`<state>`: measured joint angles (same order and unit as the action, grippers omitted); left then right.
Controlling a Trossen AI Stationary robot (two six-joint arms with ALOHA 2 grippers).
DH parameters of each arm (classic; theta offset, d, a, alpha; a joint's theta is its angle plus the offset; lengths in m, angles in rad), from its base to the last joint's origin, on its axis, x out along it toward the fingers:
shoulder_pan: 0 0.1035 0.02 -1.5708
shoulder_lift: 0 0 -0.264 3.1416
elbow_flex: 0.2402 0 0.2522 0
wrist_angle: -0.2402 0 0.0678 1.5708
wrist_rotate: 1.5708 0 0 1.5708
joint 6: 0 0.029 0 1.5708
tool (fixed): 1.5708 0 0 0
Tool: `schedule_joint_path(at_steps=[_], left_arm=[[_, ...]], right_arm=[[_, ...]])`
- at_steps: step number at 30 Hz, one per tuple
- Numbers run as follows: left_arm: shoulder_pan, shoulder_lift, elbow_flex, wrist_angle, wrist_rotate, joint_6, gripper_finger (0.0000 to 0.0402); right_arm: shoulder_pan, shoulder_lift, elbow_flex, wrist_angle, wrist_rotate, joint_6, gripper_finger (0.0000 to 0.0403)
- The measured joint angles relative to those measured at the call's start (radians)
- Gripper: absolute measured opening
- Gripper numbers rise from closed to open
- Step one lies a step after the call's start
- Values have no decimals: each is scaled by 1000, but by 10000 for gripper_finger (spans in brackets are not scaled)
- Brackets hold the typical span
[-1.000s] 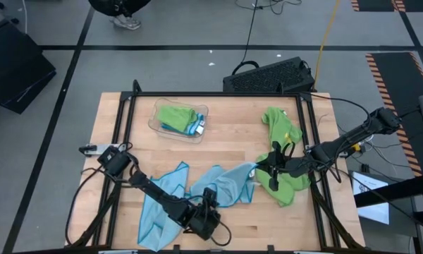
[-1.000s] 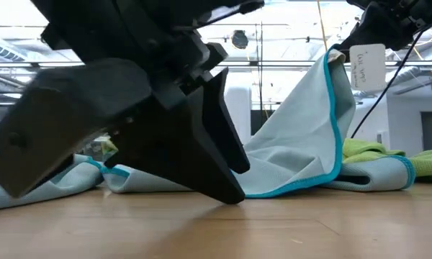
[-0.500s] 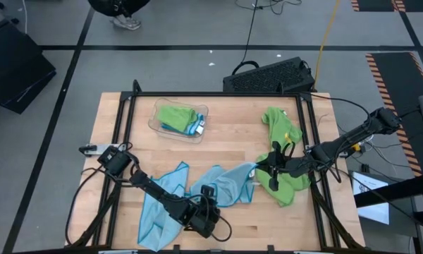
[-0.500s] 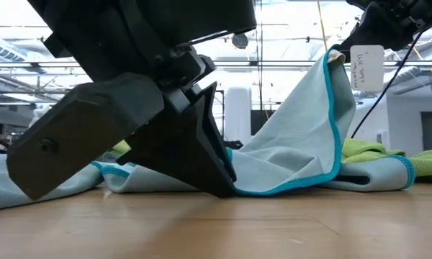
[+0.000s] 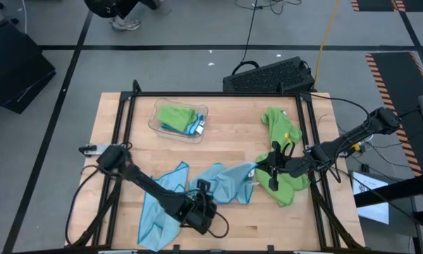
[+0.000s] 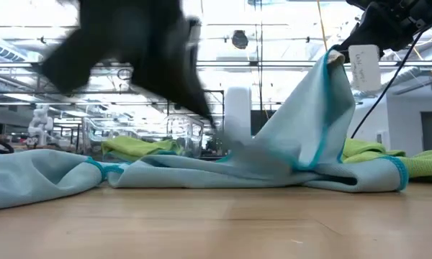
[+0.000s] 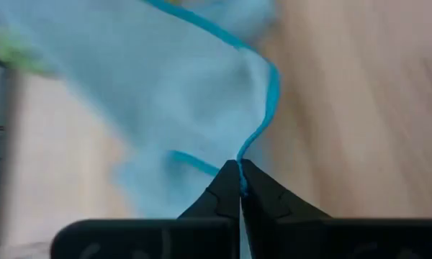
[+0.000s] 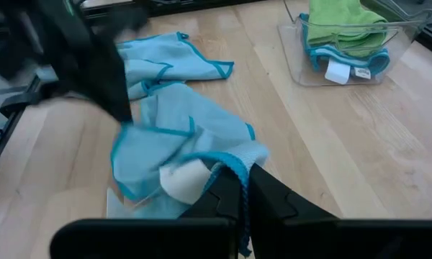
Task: Fold microfiber towels
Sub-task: Fold the right blue microfiber cloth
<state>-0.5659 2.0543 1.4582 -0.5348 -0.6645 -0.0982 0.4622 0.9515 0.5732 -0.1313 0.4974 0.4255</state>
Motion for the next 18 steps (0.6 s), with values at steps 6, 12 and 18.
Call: schedule_joint_path(at_steps=[6, 12, 18], left_arm=[[10, -152, 0, -112, -184, -43, 4], [21, -259, 3, -290, -388, -232, 5], [39, -269, 3, -525, -431, -544, 5]], right_arm=[[0, 33, 0, -1, -1, -11, 18], [0, 89, 0, 0, -2, -22, 54], [0, 139, 0, 0, -57, -51, 75]])
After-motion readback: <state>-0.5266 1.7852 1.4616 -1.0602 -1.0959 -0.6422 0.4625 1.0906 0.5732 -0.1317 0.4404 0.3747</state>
